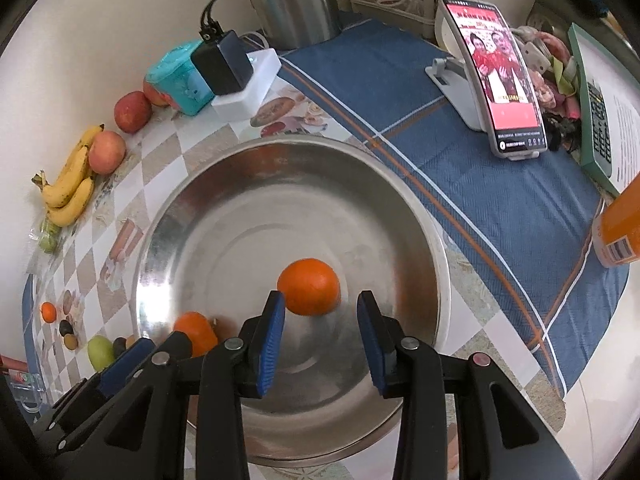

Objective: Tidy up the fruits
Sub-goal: 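Open both grippers to drop the oranges into the steel bowl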

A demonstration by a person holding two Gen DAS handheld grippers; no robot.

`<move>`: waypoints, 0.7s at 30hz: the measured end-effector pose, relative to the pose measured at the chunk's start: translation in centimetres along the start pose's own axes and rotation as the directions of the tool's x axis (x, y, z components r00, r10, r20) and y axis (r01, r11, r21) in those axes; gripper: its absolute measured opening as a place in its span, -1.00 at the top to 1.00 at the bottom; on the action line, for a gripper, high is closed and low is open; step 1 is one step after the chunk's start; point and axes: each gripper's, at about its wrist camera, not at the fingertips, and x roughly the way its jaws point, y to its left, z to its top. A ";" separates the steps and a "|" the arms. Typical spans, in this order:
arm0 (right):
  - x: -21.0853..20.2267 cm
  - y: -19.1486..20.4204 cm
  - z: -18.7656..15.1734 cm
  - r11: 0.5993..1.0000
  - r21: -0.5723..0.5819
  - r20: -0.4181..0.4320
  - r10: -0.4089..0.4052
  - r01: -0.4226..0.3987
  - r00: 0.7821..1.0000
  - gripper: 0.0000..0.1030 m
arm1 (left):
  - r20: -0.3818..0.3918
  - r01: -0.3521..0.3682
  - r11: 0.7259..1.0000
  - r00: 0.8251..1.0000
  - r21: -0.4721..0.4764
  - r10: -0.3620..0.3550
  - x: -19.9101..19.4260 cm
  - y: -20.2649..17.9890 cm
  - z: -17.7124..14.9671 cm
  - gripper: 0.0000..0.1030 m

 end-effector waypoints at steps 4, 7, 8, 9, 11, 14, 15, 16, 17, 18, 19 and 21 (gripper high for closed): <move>-0.2 0.3 0.0 1.000 -0.010 0.009 0.002 -0.002 1.000 0.25 | 0.005 -0.010 1.000 1.000 -0.011 0.010 -0.3 0.3 -0.2 0.07; -0.2 0.4 0.0 1.000 -0.011 0.009 0.004 -0.004 1.000 0.23 | 0.002 -0.009 1.000 1.000 -0.020 0.009 -0.4 0.6 -0.2 0.03; -0.2 0.4 0.0 1.000 -0.011 0.008 0.004 -0.004 1.000 0.22 | 0.001 -0.009 1.000 1.000 -0.024 0.009 -0.5 0.7 -0.3 0.03; -0.2 0.4 0.0 1.000 -0.011 0.007 0.005 -0.005 1.000 0.19 | 0.002 -0.007 1.000 1.000 -0.027 0.007 -0.6 0.8 -0.3 0.02; -0.2 0.4 -0.1 1.000 -0.014 0.009 0.006 -0.006 1.000 0.13 | 0.002 -0.008 0.999 1.000 -0.035 0.008 -0.8 1.1 -0.3 0.02; -0.3 0.6 -0.1 1.000 -0.020 0.015 0.009 -0.009 1.000 0.10 | 0.000 -0.029 0.998 1.000 -0.055 0.029 -1.2 1.9 -0.3 -0.02; -0.3 0.7 -0.1 1.000 -0.023 0.016 0.010 -0.010 1.000 0.09 | -0.002 -0.038 0.997 0.999 -0.068 0.038 -1.4 2.4 -0.4 -0.04; -0.4 0.7 -0.1 1.000 -0.026 0.017 0.010 -0.009 1.000 0.07 | -0.005 -0.046 0.996 0.999 -0.080 0.046 -1.5 2.8 -0.4 -0.06; -0.4 0.8 -0.2 1.000 -0.029 0.016 0.009 -0.009 1.000 0.04 | -0.005 -0.054 0.994 0.999 -0.093 0.054 -1.7 3.3 -0.4 -0.07; -0.3 0.9 -0.2 0.999 -0.034 0.015 0.010 -0.009 1.000 -0.05 | -0.004 -0.064 0.992 0.998 -0.109 0.064 -2.0 3.9 -0.4 -0.09; -0.3 1.1 -0.3 0.999 -0.041 0.013 0.010 -0.009 1.000 -0.09 | -0.002 -0.073 0.990 0.997 -0.124 0.073 -2.2 4.5 -0.4 -0.11; -0.3 1.5 -0.5 0.998 -0.060 0.010 0.014 -0.013 1.000 -0.09 | 0.008 -0.097 0.983 0.995 -0.156 0.099 -2.8 5.8 -0.4 -0.18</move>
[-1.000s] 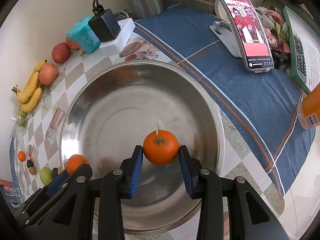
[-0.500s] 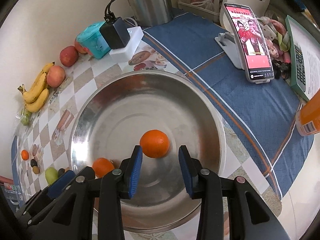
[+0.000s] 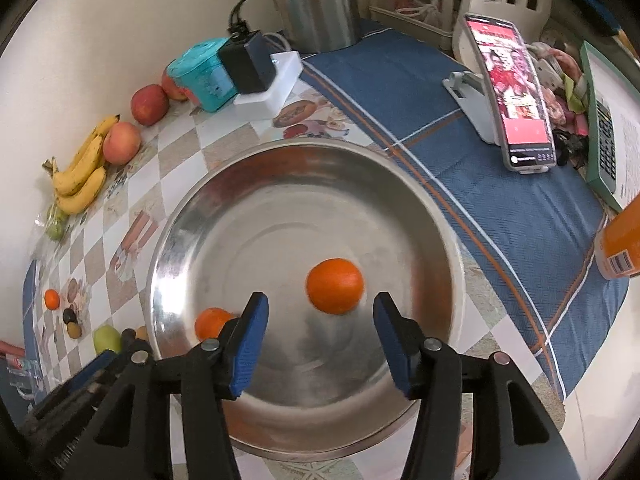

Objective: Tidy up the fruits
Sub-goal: 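Open both grippers to drop the oranges into the steel bowl, then move the right gripper back toward the kiwi beside the green pear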

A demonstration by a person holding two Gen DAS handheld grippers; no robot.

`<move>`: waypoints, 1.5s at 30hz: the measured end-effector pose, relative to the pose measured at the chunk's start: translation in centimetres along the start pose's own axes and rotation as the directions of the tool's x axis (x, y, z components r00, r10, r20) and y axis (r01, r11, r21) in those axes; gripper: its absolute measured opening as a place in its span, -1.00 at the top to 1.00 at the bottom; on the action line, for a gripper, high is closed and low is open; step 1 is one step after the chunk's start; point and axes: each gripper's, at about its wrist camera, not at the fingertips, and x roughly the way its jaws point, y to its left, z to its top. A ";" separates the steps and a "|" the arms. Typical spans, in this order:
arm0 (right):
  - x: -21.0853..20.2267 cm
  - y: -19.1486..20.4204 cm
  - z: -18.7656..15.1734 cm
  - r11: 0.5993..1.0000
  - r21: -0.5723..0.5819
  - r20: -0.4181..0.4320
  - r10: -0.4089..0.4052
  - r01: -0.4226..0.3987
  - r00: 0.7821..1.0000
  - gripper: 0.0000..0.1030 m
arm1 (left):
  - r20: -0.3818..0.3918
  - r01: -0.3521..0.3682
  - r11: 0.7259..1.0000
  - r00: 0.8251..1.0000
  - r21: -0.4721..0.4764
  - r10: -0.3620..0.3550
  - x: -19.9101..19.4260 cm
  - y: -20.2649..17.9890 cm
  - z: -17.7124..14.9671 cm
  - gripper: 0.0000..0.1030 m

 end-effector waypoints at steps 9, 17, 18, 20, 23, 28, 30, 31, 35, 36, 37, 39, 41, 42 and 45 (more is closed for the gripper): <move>0.2 3.7 -1.3 0.992 -0.125 -0.005 0.031 -0.031 1.000 -0.36 | 0.061 -0.123 0.985 0.989 -0.121 0.131 -2.1 6.2 0.4 -0.55; 0.0 6.7 -2.6 0.975 -0.211 -0.008 0.061 -0.061 0.998 -0.37 | 0.101 -0.189 0.952 0.971 -0.242 0.219 -4.0 12.1 -0.4 -0.92; -0.1 6.9 -2.9 0.975 -0.214 -0.010 0.066 -0.067 0.998 -0.37 | 0.108 -0.192 0.948 0.968 -0.255 0.225 -4.3 12.7 -0.5 -0.96; -0.1 7.6 -3.1 0.971 -0.224 -0.010 0.078 -0.078 0.997 -0.37 | 0.118 -0.198 0.942 0.964 -0.271 0.237 -4.7 13.6 -0.8 -0.99; -0.2 8.7 -3.3 0.964 -0.252 -0.007 0.084 -0.083 0.996 -0.39 | 0.125 -0.207 0.935 0.960 -0.287 0.251 -5.1 14.8 -1.2 -1.00; -0.1 10.4 -4.0 0.951 -0.292 -0.014 0.102 -0.102 0.995 -0.70 | 0.159 -0.223 0.927 0.947 -0.302 0.280 -6.1 16.5 -1.8 -1.00; 0.0 11.2 -4.4 0.944 -0.313 -0.014 0.107 -0.106 0.994 -0.70 | 0.186 -0.235 0.924 0.936 -0.303 0.299 -6.7 17.1 -2.1 -1.00; 0.0 11.5 -4.6 0.940 -0.322 -0.012 0.110 -0.108 0.994 -0.70 | 0.202 -0.241 0.922 0.929 -0.304 0.309 -7.0 17.4 -2.2 -1.00; 0.0 13.0 -5.1 0.926 -0.358 0.006 0.134 -0.123 0.991 -0.76 | 0.245 -0.239 0.916 0.914 -0.323 0.325 -7.7 18.3 -2.2 -1.00; -0.1 13.3 -5.3 0.922 -0.366 0.012 0.143 -0.129 0.990 -0.85 | 0.257 -0.236 0.915 0.909 -0.328 0.327 -7.8 18.5 -2.2 -1.00; -0.2 13.6 -5.4 0.918 -0.371 0.016 0.154 -0.137 0.988 -0.90 | 0.268 -0.235 0.914 0.905 -0.331 0.329 -8.0 18.6 -2.3 -1.00; -0.3 14.0 -5.5 0.914 -0.370 0.022 0.189 -0.167 0.982 -0.91 | 0.288 -0.237 0.913 0.896 -0.333 0.338 -8.2 18.8 -2.3 -1.00; -0.4 14.4 -5.6 0.911 -0.367 0.023 0.209 -0.186 0.978 -0.91 | 0.310 -0.236 0.912 0.887 -0.336 0.344 -8.4 18.9 -2.3 -1.00; -0.5 14.7 -5.7 0.910 -0.369 0.024 0.214 -0.190 0.977 -0.91 | 0.313 -0.234 0.912 0.886 -0.336 0.342 -8.4 18.9 -2.3 -1.00; -0.3 15.3 -5.9 0.906 -0.378 0.016 0.210 -0.189 0.977 -0.91 | 0.298 -0.220 0.917 0.898 -0.334 0.324 -8.1 19.0 -2.1 -1.00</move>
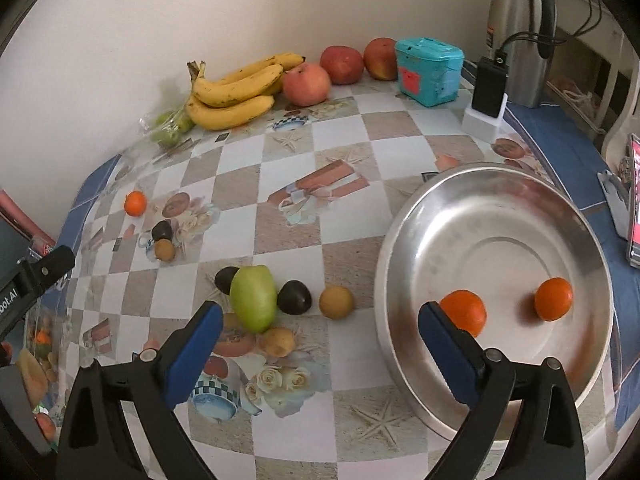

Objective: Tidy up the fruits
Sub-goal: 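Move the right gripper back toward the kiwi beside the green pear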

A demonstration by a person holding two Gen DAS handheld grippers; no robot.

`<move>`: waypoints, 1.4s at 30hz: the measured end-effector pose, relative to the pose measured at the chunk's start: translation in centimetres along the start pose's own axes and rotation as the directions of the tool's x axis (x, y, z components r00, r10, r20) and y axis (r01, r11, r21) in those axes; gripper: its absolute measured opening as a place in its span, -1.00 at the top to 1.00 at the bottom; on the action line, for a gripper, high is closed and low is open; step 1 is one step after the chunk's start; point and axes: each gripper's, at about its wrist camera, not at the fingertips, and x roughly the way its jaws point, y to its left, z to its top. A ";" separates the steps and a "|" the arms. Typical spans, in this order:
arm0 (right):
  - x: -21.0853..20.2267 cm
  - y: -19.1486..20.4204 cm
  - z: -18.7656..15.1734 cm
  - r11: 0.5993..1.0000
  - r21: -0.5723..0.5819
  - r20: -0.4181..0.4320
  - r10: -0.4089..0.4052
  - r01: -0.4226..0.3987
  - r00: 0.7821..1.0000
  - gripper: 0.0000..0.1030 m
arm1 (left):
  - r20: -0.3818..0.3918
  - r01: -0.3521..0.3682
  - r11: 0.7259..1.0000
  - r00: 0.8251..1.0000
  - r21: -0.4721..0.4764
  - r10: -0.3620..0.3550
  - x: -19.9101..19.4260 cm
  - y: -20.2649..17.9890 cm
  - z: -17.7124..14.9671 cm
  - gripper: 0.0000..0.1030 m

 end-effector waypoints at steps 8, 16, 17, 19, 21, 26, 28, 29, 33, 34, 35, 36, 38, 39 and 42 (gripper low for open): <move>0.5 1.6 0.5 1.000 -0.026 0.003 0.005 -0.005 1.000 -0.91 | -0.111 0.073 0.997 0.991 -0.037 -0.076 1.8 -0.2 -0.4 -1.00; 0.4 2.2 1.0 0.998 -0.057 0.049 0.012 -0.009 0.999 -0.91 | -0.095 0.142 0.989 0.985 -0.043 -0.145 2.0 -1.0 -0.1 -1.00; 0.4 2.1 1.2 0.998 -0.055 0.056 0.026 -0.023 0.998 -0.91 | -0.093 0.153 0.987 0.983 -0.043 -0.156 1.9 -1.1 -0.1 -1.00; 0.3 2.2 1.3 0.997 -0.058 0.061 0.057 -0.054 0.996 -0.91 | -0.095 0.173 0.984 0.980 -0.047 -0.176 2.0 -1.3 0.0 -1.00; 0.5 2.4 1.3 0.997 -0.072 0.055 0.046 -0.042 0.997 -0.91 | -0.108 0.189 0.981 0.975 -0.048 -0.194 2.1 -1.7 -0.1 -1.00; 1.3 2.4 0.9 0.994 -0.103 0.018 0.041 -0.039 0.999 -0.90 | -0.160 0.188 0.982 0.968 -0.038 -0.191 3.0 -2.5 -0.4 -1.00; 1.7 2.3 0.6 0.993 -0.111 0.005 0.034 -0.033 0.999 -0.90 | -0.183 0.187 0.981 0.964 -0.044 -0.192 3.6 -2.7 -0.7 -1.00; 1.8 2.3 0.5 0.993 -0.112 -0.003 0.034 -0.034 0.999 -0.90 | -0.199 0.188 0.981 0.961 -0.048 -0.193 4.0 -2.9 -0.8 -1.00; 2.8 2.4 -0.3 0.992 -0.122 -0.046 0.036 -0.041 0.998 -0.89 | -0.271 0.172 0.984 0.946 -0.053 -0.180 5.9 -3.5 -1.8 -1.00; 3.1 2.4 -0.5 0.991 -0.128 -0.060 0.034 -0.042 0.998 -0.87 | -0.288 0.166 0.985 0.942 -0.051 -0.173 6.3 -3.7 -2.0 -1.00; 3.6 2.5 -0.8 0.990 -0.134 -0.079 0.031 -0.041 0.996 -0.84 | -0.300 0.160 0.986 0.939 -0.049 -0.167 6.6 -3.9 -2.3 -1.00; 3.9 2.5 -1.1 0.989 -0.140 -0.094 0.030 -0.043 0.995 -0.69 | -0.310 0.151 0.987 0.937 -0.049 -0.158 7.0 -4.0 -2.5 -1.00; 4.4 2.6 -1.5 0.988 -0.151 -0.115 0.026 -0.043 0.993 -0.58 | -0.320 0.141 0.989 0.936 -0.044 -0.147 7.3 -4.2 -2.7 -1.00; 4.6 2.6 -1.7 0.987 -0.156 -0.122 0.020 -0.039 0.992 -0.58 | -0.323 0.138 0.990 0.935 -0.043 -0.144 7.5 -4.2 -2.8 -1.00; 5.2 2.7 -2.0 0.986 -0.164 -0.142 0.015 -0.039 0.990 -0.53 | -0.336 0.144 0.988 0.929 -0.057 -0.155 7.9 -4.3 -2.9 -1.00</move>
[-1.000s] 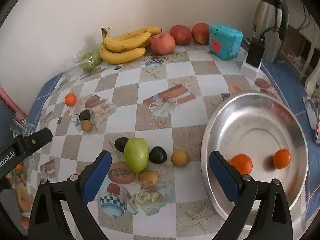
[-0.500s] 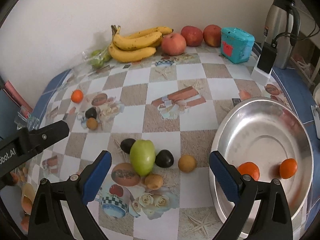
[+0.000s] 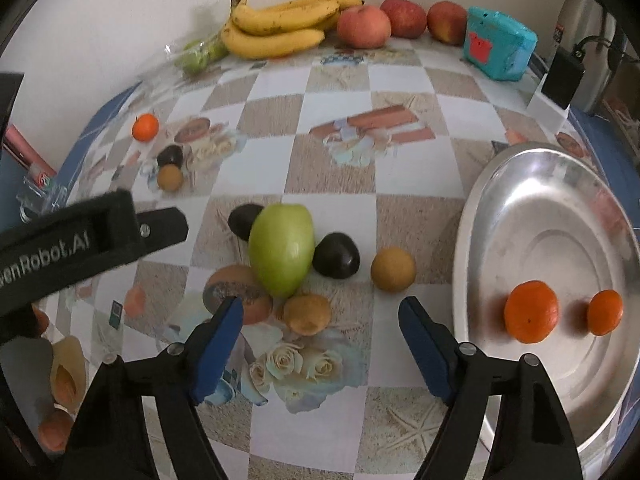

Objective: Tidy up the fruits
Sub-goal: 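Move the right gripper back toward the kiwi beside the green pear, then grasp the kiwi with the right gripper while the left gripper grasps the green pear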

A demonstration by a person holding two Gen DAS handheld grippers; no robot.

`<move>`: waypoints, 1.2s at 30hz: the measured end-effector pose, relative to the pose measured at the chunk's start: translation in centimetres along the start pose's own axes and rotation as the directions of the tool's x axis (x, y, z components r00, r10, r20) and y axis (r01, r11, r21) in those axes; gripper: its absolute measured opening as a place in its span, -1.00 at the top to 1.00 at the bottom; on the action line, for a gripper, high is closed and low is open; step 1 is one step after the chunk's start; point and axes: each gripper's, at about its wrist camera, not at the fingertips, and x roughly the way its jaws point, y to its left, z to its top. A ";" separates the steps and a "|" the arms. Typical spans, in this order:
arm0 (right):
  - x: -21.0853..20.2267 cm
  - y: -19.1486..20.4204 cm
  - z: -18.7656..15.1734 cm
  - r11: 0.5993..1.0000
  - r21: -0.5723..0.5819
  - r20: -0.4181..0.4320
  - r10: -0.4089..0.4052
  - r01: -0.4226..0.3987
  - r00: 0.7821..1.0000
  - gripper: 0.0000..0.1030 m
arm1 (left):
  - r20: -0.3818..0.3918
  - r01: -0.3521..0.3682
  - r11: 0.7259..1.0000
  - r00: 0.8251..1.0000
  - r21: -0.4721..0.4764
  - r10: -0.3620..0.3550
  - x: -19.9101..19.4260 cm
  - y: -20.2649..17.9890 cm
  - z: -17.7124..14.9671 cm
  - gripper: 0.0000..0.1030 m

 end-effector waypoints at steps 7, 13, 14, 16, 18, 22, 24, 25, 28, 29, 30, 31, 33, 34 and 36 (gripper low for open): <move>0.9 0.6 -0.2 0.999 -0.039 -0.018 -0.023 0.022 1.000 -0.20 | -0.025 0.000 1.000 1.000 -0.002 0.000 0.5 -0.2 0.0 -1.00; 0.9 1.0 -0.2 0.998 -0.058 -0.013 -0.002 0.002 1.000 0.09 | -0.030 0.011 1.000 0.999 0.008 -0.010 0.4 -0.6 0.0 -1.00; 0.9 1.0 -0.2 0.998 -0.058 -0.013 0.000 -0.001 1.000 0.13 | -0.030 0.012 1.000 0.999 0.011 -0.011 0.3 -0.7 0.0 -1.00; 0.9 0.9 -0.1 0.998 -0.055 -0.012 0.006 -0.006 1.000 0.30 | -0.030 0.012 1.000 0.999 0.017 -0.012 0.3 -0.8 0.1 -1.00; 0.9 0.7 -0.1 0.999 -0.043 -0.012 0.019 -0.020 1.000 0.45 | -0.029 0.016 1.000 0.999 0.019 -0.016 0.3 -0.8 0.2 -1.00; 0.8 0.5 -0.1 0.999 -0.025 -0.020 0.043 -0.043 0.999 0.49 | -0.025 0.030 0.999 0.999 0.019 -0.030 0.1 -0.9 0.3 -1.00; 0.4 0.3 0.0 0.998 -0.014 -0.013 0.054 -0.054 0.998 0.49 | -0.023 0.030 0.999 0.999 0.023 -0.030 0.0 -1.0 0.3 -0.97; 0.1 0.2 0.1 0.998 -0.003 -0.007 0.060 -0.060 0.998 0.49 | -0.020 0.033 0.999 0.999 0.021 -0.033 -0.1 -1.1 0.4 -0.95; -1.1 -0.8 0.5 0.997 0.034 0.022 0.063 -0.064 0.998 0.49 | -0.015 0.070 0.997 0.997 0.015 -0.070 -0.3 -1.2 0.5 -0.73; -1.5 -1.1 0.5 0.997 0.041 0.030 0.057 -0.059 0.998 0.49 | -0.015 0.085 0.996 0.996 0.015 -0.085 -0.3 -1.2 0.5 -0.71; -1.7 -1.4 0.6 0.997 0.051 0.036 0.050 -0.051 0.998 0.49 | -0.015 0.098 0.995 0.995 0.016 -0.098 -0.3 -1.4 0.6 -0.64; -1.9 -1.7 0.6 0.997 0.063 0.038 0.043 -0.046 0.998 0.49 | -0.016 0.112 0.993 0.994 0.018 -0.112 -0.3 -1.6 0.6 -0.58; -2.4 -2.4 0.6 0.995 0.093 0.045 0.035 -0.039 0.998 0.49 | -0.016 0.151 0.988 0.989 0.023 -0.150 -0.4 -2.2 0.5 -0.46; -2.7 -2.8 0.6 0.994 0.104 0.050 0.032 -0.037 0.998 0.49 | -0.017 0.167 0.986 0.986 0.027 -0.167 -0.4 -2.5 0.5 -0.39; -3.1 -3.3 0.7 0.992 0.121 0.060 0.022 -0.029 0.998 0.49 | -0.020 0.198 0.979 0.980 0.040 -0.197 -0.4 -3.3 0.4 -0.36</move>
